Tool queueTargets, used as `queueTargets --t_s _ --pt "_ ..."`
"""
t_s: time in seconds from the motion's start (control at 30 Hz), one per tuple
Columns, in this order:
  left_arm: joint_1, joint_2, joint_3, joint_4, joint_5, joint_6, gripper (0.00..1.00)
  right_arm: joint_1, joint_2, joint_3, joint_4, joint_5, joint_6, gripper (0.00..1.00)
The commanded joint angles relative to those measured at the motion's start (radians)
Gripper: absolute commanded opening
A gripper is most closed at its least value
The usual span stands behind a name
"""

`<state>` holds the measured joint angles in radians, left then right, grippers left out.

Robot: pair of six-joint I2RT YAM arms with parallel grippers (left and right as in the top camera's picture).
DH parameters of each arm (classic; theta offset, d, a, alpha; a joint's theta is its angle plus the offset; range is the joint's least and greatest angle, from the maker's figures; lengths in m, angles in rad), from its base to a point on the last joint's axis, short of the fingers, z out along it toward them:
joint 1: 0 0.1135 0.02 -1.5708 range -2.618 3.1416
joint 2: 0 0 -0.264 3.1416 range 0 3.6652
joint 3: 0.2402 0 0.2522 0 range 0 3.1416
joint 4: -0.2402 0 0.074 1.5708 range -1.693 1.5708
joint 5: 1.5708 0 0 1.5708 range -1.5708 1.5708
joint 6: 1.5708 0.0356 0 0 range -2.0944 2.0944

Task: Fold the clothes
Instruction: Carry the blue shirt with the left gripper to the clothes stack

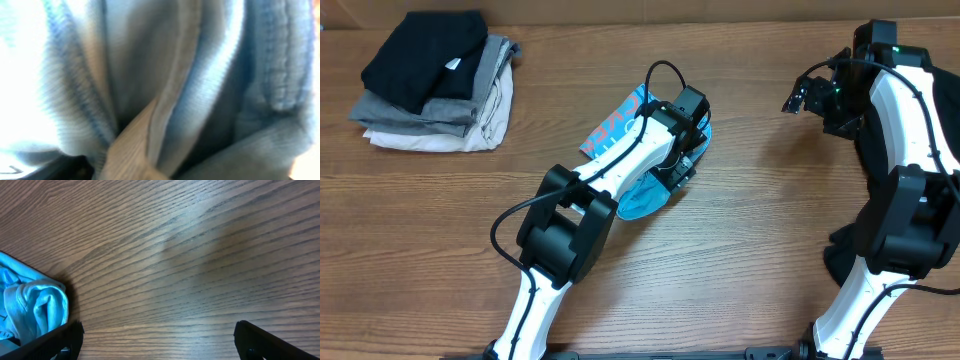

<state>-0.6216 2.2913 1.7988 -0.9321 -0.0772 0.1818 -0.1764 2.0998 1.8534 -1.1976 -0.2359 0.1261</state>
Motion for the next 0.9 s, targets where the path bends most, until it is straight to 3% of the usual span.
queueTargets --t_s 0.0,0.1,0.13,0.23,0.4,0.67,0.87 --pt "0.007 0.060 -0.076 0.085 0.004 0.020 0.49 -0.003 0.002 0.015 0.002 0.002 -0.002 1.00" --pt "0.007 0.060 -0.080 0.112 -0.082 -0.018 0.10 -0.003 0.002 0.015 0.002 0.002 -0.002 1.00" --pt "0.007 0.059 -0.079 0.114 -0.132 -0.041 0.04 -0.003 0.002 0.015 0.002 0.002 -0.002 1.00" --pt "0.009 0.054 -0.048 0.076 -0.246 -0.079 0.04 -0.003 0.002 0.015 0.001 0.002 -0.002 1.00" --pt "0.054 0.034 0.143 -0.118 -0.273 -0.079 0.04 -0.003 0.002 0.015 -0.003 0.002 -0.002 1.00" --pt "0.178 0.029 0.598 -0.438 -0.270 -0.068 0.04 -0.003 0.002 0.015 -0.011 0.002 -0.002 1.00" --pt "0.285 0.029 0.951 -0.606 -0.270 0.016 0.04 -0.003 0.002 0.015 -0.014 0.002 -0.002 1.00"
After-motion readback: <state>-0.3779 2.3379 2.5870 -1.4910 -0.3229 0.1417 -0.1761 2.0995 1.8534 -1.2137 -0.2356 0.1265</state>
